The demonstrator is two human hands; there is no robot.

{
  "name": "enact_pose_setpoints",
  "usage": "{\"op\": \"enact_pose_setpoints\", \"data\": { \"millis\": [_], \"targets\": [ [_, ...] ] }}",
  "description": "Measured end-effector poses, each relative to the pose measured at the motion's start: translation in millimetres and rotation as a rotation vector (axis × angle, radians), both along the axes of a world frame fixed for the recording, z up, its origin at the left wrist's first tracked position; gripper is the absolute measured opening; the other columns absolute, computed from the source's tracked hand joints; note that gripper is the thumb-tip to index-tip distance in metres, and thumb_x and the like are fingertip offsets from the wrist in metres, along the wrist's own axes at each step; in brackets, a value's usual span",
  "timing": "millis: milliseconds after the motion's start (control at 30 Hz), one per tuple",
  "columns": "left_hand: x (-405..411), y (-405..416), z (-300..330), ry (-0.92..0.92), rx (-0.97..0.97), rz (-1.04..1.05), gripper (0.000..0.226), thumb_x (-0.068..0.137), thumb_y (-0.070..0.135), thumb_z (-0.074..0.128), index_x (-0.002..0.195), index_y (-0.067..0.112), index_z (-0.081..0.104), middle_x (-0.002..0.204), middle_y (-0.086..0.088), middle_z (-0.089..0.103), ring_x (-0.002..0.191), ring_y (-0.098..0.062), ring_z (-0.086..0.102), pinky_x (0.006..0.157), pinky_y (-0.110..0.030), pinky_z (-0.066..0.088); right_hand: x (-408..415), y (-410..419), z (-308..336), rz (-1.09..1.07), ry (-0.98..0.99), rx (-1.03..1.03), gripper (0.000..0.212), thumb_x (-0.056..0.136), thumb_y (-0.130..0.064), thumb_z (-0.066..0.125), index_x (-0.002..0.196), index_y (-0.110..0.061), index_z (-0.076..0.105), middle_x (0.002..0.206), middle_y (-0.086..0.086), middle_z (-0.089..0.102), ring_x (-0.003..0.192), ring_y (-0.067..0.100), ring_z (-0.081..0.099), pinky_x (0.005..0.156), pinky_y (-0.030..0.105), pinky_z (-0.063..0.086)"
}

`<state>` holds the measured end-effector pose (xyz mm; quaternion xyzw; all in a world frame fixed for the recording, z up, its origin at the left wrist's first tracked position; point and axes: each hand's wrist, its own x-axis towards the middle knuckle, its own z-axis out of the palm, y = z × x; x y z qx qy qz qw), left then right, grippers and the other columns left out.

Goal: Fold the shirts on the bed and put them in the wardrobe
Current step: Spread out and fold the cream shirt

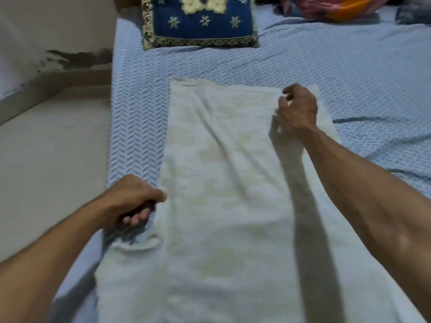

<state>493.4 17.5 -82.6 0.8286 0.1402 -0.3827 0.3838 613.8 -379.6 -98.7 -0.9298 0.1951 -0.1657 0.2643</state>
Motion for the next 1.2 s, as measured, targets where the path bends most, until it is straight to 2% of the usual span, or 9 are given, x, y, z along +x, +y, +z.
{"op": "enact_pose_setpoints", "data": {
  "millis": [133, 200, 267, 333, 433, 600, 733, 900, 1200],
  "targets": [
    [21.4, -8.4, 24.0, -0.008, 0.385, -0.281, 0.051, 0.076, 0.041, 0.085, 0.048, 0.008, 0.060, 0.048, -0.010, 0.058, 0.041, -0.021, 0.051, 0.043, -0.021, 0.036, -48.6, -110.2, -16.9, -0.141, 0.246, 0.038, 0.032, 0.088, -0.038, 0.062, 0.115, -0.022, 0.064, 0.117, 0.008, 0.067, 0.117, 0.032, 0.059, 0.101, 0.043, 0.043],
    [53.0, -35.9, 40.4, -0.094, 0.778, -0.523, 0.057, 0.054, 0.058, 0.088, 0.062, 0.007, 0.064, 0.058, -0.002, 0.065, 0.053, -0.018, 0.062, 0.048, -0.020, 0.043, -59.0, -137.9, -31.3, -0.038, 0.226, 0.173, 0.030, 0.091, -0.039, 0.064, 0.116, -0.024, 0.063, 0.113, 0.005, 0.067, 0.112, 0.027, 0.060, 0.098, 0.039, 0.045],
    [89.3, -84.6, 44.2, -0.229, 0.939, -0.612, 0.061, 0.049, 0.062, 0.073, 0.083, 0.012, 0.065, 0.082, -0.006, 0.073, 0.074, -0.024, 0.069, 0.064, -0.027, 0.054, -56.3, -154.7, -42.2, 0.021, 0.163, 0.216, 0.022, 0.095, -0.037, 0.061, 0.113, -0.024, 0.064, 0.106, 0.002, 0.067, 0.105, 0.023, 0.060, 0.088, 0.034, 0.046],
    [118.6, -150.7, 43.9, -0.428, 0.892, -0.655, 0.056, 0.060, 0.054, 0.063, 0.102, 0.017, 0.063, 0.106, -0.014, 0.071, 0.095, -0.035, 0.067, 0.080, -0.038, 0.056, -52.6, -159.9, -50.6, 0.095, 0.095, 0.180, 0.021, 0.100, -0.032, 0.055, 0.112, -0.017, 0.064, 0.101, 0.004, 0.066, 0.097, 0.022, 0.059, 0.079, 0.029, 0.039],
    [154.7, -261.6, 30.5, -0.718, 0.613, -0.689, 0.036, 0.080, 0.030, 0.066, 0.113, 0.015, 0.068, 0.111, -0.016, 0.070, 0.105, -0.038, 0.065, 0.087, -0.041, 0.055, -54.4, -157.8, -57.9, 0.143, -0.051, 0.165, 0.031, 0.099, -0.033, 0.045, 0.106, -0.011, 0.065, 0.096, 0.010, 0.068, 0.092, 0.028, 0.062, 0.076, 0.033, 0.041],
    [209.2, -397.4, 6.2, -0.743, 0.204, -0.629, 0.046, 0.095, 0.029, 0.066, 0.137, 0.011, 0.057, 0.138, -0.013, 0.058, 0.126, -0.031, 0.054, 0.097, -0.031, 0.041, -56.3, -155.9, -63.1, 0.109, -0.159, 0.257, 0.028, 0.091, -0.038, 0.054, 0.098, -0.015, 0.069, 0.091, 0.003, 0.064, 0.086, 0.019, 0.060, 0.077, 0.034, 0.048],
    [229.9, -444.3, -1.1, -0.755, 0.249, -0.666, 0.054, 0.086, 0.022, 0.077, 0.136, 0.013, 0.058, 0.143, -0.010, 0.054, 0.131, -0.028, 0.050, 0.093, -0.027, 0.041, -55.6, -155.6, -71.6, 0.123, -0.209, 0.266, 0.031, 0.074, -0.044, 0.069, 0.083, -0.016, 0.063, 0.099, -0.001, 0.044, 0.078, 0.013, 0.054, 0.078, 0.036, 0.053],
    [246.0, -460.6, -8.4, -0.779, 0.219, -0.604, 0.021, 0.082, 0.015, 0.078, 0.101, 0.015, 0.068, 0.102, -0.005, 0.065, 0.106, -0.027, 0.062, 0.075, -0.028, 0.039, -57.8, -155.2, -70.3, 0.094, -0.231, 0.286, 0.023, 0.077, -0.025, 0.066, 0.068, -0.012, 0.049, 0.096, 0.001, 0.042, 0.075, 0.016, 0.051, 0.074, 0.041, 0.051],
    [228.4, -455.5, -22.7, -0.910, 0.115, -0.417, 0.053, 0.082, 0.013, 0.073, 0.129, 0.011, 0.050, 0.124, -0.015, 0.058, 0.112, -0.030, 0.057, 0.085, -0.033, 0.044, -55.1, -148.0, -72.6, 0.034, -0.303, 0.272, 0.016, 0.082, -0.009, 0.063, 0.097, -0.009, 0.057, 0.107, -0.002, 0.044, 0.084, 0.007, 0.051, 0.081, 0.014, 0.044]
  ]
}}
